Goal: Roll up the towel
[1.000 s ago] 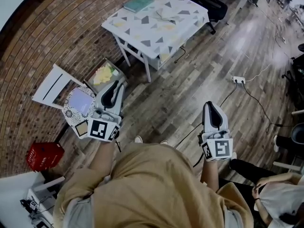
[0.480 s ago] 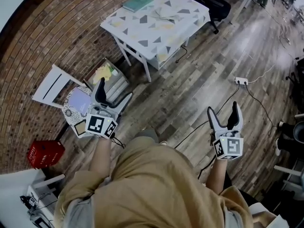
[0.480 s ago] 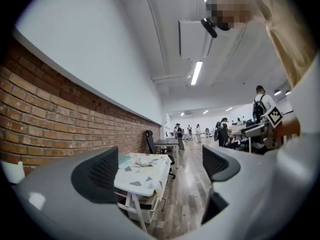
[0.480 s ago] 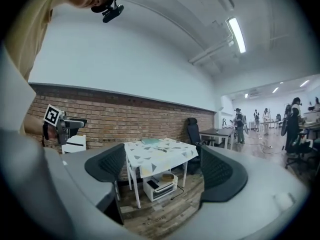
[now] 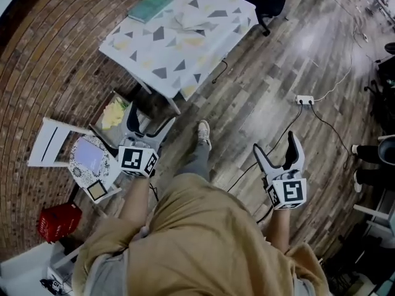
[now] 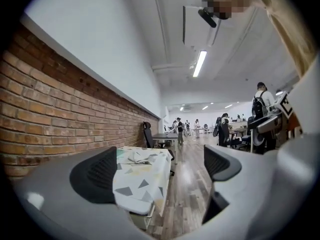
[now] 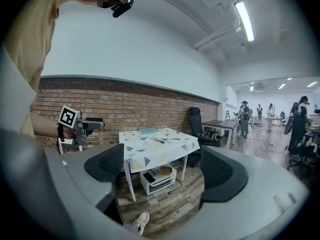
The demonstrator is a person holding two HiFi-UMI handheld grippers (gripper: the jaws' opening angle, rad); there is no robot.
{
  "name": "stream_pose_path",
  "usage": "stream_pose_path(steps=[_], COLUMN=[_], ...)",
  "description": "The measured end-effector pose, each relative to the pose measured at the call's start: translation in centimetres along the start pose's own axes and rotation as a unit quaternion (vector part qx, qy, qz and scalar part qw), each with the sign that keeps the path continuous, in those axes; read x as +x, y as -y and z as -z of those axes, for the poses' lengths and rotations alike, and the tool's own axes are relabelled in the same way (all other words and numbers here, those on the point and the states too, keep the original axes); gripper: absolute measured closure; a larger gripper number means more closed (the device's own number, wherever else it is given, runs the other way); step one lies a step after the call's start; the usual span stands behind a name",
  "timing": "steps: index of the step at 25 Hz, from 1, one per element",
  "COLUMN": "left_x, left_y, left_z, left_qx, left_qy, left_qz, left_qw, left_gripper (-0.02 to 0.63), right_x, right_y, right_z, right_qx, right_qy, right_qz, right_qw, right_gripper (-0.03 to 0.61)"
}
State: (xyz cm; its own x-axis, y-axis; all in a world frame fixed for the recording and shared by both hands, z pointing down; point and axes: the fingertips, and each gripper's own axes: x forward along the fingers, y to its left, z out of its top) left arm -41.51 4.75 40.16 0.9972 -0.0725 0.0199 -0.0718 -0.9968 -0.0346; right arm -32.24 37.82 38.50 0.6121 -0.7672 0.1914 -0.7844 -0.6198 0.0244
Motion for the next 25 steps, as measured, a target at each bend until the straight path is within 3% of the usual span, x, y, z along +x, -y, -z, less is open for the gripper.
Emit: stream_pose_path(steps=[4,11,19,22,25], left_x=[11.9,27.8,34.4,36.1,37.9], left_y=[-2.7,-8.5,-9.7,-9.6,-10.1], left_z=[0.6,-1.3,-0.5,0.2,1.4], left_qx=[-0.004,-0.017,-0.022,-0.019,-0.026], left_qy=[-0.004,0.003,-0.034,-0.053,-0.071], left_qz=[0.012,0.018,0.018,0.007,-0.03], left_qw=[0.9999,0.9997,0.999,0.9984,0.9966], left_gripper=[0.041,0.041,0.043,0.043,0.043], right_x=[9.6,25.7,34.8,39.2,44.3], right_y=[4.7,9.9,12.9,14.1,15.1], right_z=[-1.2,-8.3,-9.4,-9.4,-9.5], right_qx=[-0.001,-0.017,-0.001,0.003,0.002], right_qy=[-0.024,-0.023,-0.016,-0.017,-0.013], right_qz=[-0.004,-0.046,-0.084,-0.12,-0.173], right_qw=[1.0,0.999,0.996,0.993,0.985], right_gripper=[0.126,0.126,0.127,0.127,0.127])
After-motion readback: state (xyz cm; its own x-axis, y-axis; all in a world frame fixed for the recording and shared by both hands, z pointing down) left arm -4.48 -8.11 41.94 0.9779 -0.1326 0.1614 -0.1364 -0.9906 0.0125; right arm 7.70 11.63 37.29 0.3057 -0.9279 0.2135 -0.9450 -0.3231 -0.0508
